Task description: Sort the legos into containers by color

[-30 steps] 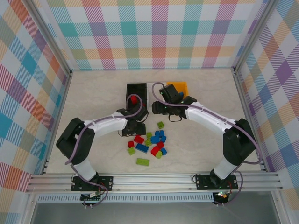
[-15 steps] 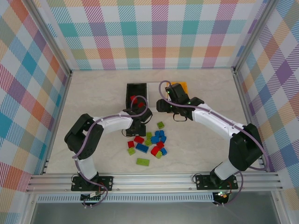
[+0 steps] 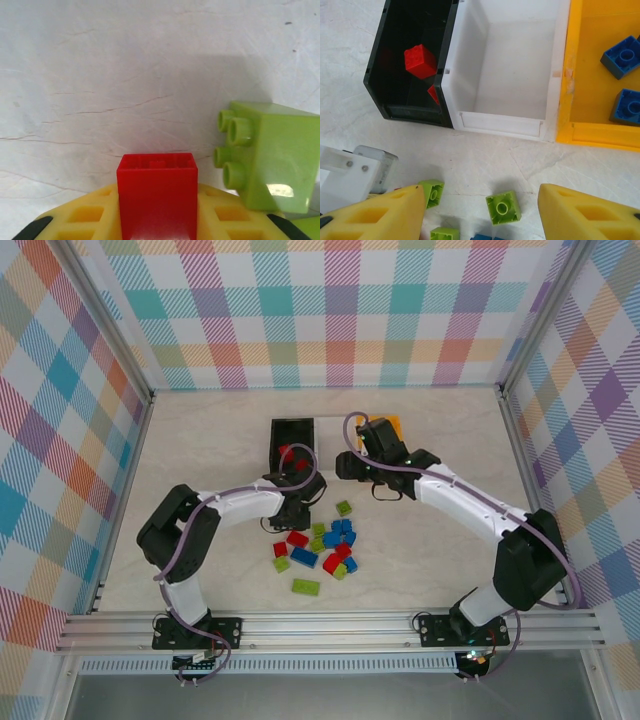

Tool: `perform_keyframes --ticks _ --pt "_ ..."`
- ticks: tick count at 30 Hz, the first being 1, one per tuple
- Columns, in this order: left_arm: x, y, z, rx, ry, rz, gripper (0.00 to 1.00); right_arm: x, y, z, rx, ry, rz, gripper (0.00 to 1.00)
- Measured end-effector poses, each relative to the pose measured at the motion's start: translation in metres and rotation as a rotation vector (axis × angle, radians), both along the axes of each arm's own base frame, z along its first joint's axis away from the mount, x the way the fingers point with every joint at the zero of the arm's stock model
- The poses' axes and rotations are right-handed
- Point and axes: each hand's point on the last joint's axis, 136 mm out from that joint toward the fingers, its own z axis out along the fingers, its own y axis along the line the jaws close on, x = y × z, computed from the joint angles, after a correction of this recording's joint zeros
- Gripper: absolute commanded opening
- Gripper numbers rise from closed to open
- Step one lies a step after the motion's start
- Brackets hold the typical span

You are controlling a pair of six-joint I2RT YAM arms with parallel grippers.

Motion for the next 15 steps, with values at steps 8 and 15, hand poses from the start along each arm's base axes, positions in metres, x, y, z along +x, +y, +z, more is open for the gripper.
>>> perform_keyframes --ticks 8,15 --pt "0.034 0.010 0.081 -0.074 -0.172 0.069 0.32 -0.008 -0.011 0.004 0.024 -0.006 -0.028 0.62" --pt "0.116 0.016 0.126 -0.115 -0.307 0.188 0.32 -0.010 -0.018 0.005 0.025 -0.013 -0.049 0.63"
